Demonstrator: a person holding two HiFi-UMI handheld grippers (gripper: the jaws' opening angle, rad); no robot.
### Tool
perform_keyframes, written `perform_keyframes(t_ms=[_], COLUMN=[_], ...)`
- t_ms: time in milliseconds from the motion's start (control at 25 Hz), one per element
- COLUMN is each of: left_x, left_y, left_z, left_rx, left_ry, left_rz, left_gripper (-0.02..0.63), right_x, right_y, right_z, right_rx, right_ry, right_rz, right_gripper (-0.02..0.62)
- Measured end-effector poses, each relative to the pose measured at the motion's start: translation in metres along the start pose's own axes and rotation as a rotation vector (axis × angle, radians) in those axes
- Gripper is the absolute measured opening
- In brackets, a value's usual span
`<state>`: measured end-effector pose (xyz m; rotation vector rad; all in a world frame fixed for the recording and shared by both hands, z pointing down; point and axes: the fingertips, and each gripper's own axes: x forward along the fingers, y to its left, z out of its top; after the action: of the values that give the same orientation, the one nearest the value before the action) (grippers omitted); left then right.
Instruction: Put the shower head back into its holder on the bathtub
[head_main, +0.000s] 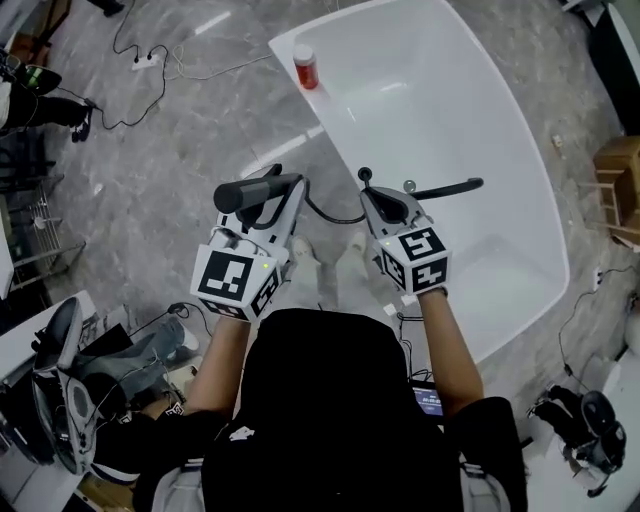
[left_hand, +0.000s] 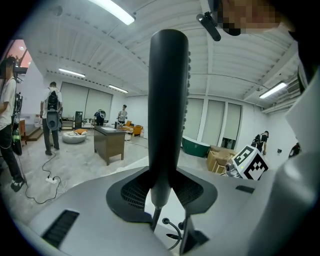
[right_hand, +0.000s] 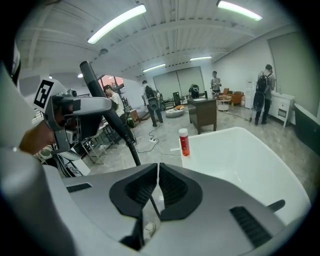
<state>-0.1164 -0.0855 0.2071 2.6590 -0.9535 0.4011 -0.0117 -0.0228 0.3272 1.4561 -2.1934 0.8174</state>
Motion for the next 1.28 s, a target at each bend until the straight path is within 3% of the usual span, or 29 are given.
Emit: perform_keyframes(t_ms=[880, 1280], left_x=[0.064, 0.081], left_y=[-0.004, -0.01], left_z=[-0.165, -0.234], left_rx=[-0.048, -0.073], left_ry=[0.26, 0.305], left_rz=[-0.125, -0.158], left_gripper=[0.144, 0.144], right_x=[0.057, 0.086], right_y=[-0.039, -0.054], right_z=[-0.126, -0.209], right_rx=[0.153, 0.241], right_ry=[0.178, 0.265], right_rz=[-0.069, -0.136], right_gripper=[0.026, 0.028])
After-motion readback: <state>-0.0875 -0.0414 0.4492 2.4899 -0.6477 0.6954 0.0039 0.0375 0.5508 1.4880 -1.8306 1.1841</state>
